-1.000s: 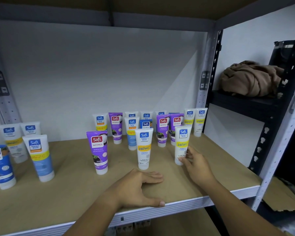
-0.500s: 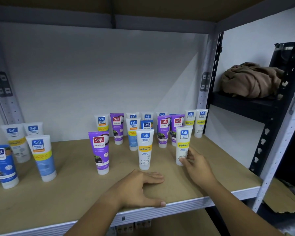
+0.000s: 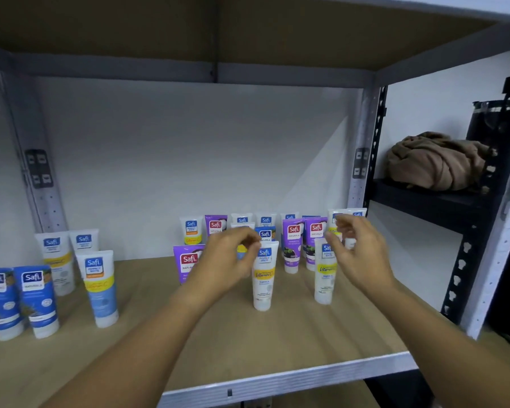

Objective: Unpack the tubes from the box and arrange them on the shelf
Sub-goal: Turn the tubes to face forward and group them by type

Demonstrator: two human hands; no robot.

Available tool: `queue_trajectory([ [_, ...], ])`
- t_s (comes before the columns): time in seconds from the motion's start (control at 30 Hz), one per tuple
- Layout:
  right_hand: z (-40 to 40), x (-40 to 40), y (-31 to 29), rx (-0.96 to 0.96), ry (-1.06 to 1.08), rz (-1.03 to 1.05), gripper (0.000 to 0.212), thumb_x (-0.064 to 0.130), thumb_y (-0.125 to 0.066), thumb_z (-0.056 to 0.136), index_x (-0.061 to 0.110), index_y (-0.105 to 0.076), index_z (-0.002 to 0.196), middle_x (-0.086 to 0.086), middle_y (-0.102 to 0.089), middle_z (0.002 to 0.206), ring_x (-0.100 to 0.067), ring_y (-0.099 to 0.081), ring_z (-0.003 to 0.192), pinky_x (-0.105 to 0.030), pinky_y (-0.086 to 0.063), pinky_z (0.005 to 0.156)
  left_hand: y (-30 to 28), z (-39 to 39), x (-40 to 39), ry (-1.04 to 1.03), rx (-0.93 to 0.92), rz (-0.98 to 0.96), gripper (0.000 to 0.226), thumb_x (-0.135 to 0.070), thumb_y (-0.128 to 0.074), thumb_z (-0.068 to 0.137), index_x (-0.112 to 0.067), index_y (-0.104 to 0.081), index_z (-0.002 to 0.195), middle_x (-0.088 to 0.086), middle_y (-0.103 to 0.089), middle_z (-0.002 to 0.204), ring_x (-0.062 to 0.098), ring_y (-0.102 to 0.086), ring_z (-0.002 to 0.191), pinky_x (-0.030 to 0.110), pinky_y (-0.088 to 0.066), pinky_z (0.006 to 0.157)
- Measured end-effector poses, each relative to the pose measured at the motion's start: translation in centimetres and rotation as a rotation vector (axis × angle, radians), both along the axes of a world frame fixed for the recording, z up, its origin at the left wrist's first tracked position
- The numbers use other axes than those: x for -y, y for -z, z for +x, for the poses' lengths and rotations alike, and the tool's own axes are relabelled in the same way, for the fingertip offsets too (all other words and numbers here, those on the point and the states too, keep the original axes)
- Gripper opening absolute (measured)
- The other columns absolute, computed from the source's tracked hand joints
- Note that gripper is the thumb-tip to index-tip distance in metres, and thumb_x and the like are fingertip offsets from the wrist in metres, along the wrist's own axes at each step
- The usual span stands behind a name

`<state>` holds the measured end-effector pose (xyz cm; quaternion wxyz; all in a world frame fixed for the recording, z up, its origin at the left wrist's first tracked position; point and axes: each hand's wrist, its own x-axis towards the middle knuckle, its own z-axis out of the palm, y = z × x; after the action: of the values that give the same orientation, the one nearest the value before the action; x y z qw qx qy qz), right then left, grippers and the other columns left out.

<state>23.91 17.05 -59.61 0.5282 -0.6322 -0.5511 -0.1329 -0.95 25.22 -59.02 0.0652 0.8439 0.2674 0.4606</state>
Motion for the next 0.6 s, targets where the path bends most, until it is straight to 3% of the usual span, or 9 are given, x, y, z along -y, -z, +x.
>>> queue_trajectory([
  [0.13, -1.6, -4.4, -4.9, 0.242, -0.114, -0.186, 0.033, 0.02, -0.068, 0.09, 0.012, -0.064, 0.122, -0.004, -0.068, 0.112, -0.014, -0.062, 0.097, -0.026, -0.05, 0.092, -4.3, 0.3, -4.1, -0.145, -0.143, -0.049, 0.022, -0.017, -0.064, 0.092, -0.015, -0.069, 0.113, -0.001, -0.073, 0.106, 0.011, -0.066, 0.097, 0.023, -0.051, 0.089],
  [0.3, -3.0, -11.3, -5.8, 0.427, -0.139, -0.507, 0.038, 0.019, -0.066, 0.091, 0.014, -0.062, 0.128, -0.007, -0.065, 0.125, -0.022, -0.06, 0.112, -0.034, -0.049, 0.098, -5.9, 1.7, -9.8, -0.275, -0.417, -0.116, 0.04, -0.022, -0.065, 0.092, -0.015, -0.059, 0.131, 0.006, -0.064, 0.126, 0.021, -0.061, 0.113, 0.033, -0.051, 0.098],
  [0.47, -3.5, -16.0, -4.2, 0.488, -0.133, -0.637, 0.031, 0.016, -0.068, 0.09, 0.012, -0.067, 0.12, -0.01, -0.065, 0.118, -0.025, -0.063, 0.102, -0.034, -0.054, 0.088, -5.4, 3.8, -13.3, -0.277, -0.693, -0.156, 0.038, -0.024, -0.073, 0.086, -0.012, -0.067, 0.122, 0.01, -0.068, 0.117, 0.023, -0.065, 0.099, 0.032, -0.055, 0.084],
  [0.6, -3.6, -17.7, -3.3, 0.554, -0.139, -0.695, 0.027, 0.012, -0.064, 0.091, 0.01, -0.067, 0.118, -0.012, -0.063, 0.119, -0.027, -0.064, 0.103, -0.038, -0.056, 0.091, -4.5, 4.3, -14.0, -0.278, -0.708, -0.158, 0.029, -0.018, -0.074, 0.086, -0.012, -0.07, 0.115, 0.009, -0.068, 0.111, 0.022, -0.066, 0.092, 0.03, -0.054, 0.079],
])
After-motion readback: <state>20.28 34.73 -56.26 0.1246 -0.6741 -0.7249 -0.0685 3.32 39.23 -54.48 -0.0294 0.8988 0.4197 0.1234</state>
